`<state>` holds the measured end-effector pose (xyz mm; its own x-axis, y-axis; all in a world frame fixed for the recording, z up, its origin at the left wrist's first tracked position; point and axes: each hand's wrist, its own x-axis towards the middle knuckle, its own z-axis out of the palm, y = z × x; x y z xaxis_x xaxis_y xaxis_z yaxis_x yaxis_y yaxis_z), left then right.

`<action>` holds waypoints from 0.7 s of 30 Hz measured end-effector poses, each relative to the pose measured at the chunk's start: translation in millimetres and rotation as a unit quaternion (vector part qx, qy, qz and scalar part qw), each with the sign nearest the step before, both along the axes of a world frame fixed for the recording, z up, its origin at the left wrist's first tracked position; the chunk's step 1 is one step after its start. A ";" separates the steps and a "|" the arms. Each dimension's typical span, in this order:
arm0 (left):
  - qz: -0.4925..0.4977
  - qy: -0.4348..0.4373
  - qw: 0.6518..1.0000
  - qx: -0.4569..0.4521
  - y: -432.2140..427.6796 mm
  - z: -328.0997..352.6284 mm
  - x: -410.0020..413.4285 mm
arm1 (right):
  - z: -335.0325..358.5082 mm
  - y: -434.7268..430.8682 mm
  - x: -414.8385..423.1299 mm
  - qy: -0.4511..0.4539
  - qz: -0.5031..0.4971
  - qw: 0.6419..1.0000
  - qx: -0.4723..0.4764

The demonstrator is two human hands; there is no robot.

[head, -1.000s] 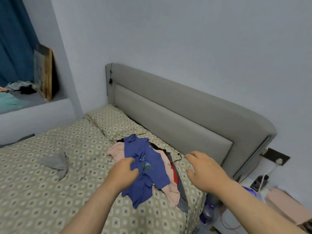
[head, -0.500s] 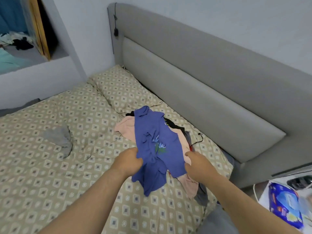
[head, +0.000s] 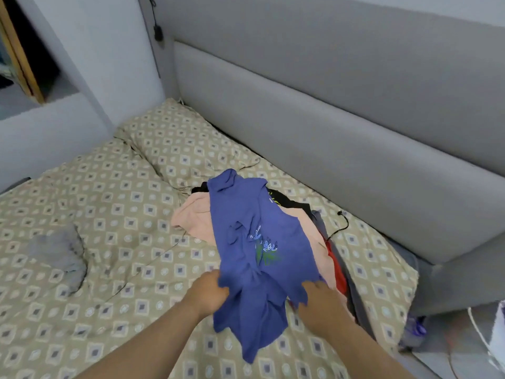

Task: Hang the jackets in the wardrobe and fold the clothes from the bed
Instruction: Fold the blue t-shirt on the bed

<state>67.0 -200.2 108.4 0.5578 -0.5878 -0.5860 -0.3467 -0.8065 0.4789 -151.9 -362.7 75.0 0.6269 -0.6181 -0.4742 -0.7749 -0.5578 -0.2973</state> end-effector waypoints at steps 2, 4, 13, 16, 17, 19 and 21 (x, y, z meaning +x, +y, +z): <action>0.025 0.052 0.998 0.003 0.3 -44.7 11.7 | -42.1 6.1 1.4 -0.042 -0.039 0.998 0.032; 0.064 0.096 0.993 -0.004 -1.6 -86.3 20.9 | -87.0 10.6 2.5 -0.094 -0.080 0.991 0.051; 0.125 0.058 0.981 -0.135 1.6 -233.5 33.7 | -218.1 64.4 33.6 -0.116 -0.085 0.989 0.016; 0.092 0.098 0.975 -0.175 5.1 -244.0 35.3 | -234.4 106.7 56.0 -0.152 -0.135 0.979 0.003; 0.091 0.144 0.966 -0.196 11.6 -238.9 30.1 | -237.9 121.9 59.8 -0.178 -0.167 0.970 0.001; 0.099 0.216 0.946 -0.221 37.5 -225.7 14.7 | -235.3 155.5 55.7 -0.211 -0.201 0.957 0.014; 0.108 0.244 0.935 -0.235 68.9 -202.3 3.7 | -220.5 188.7 45.9 -0.247 -0.242 0.936 0.059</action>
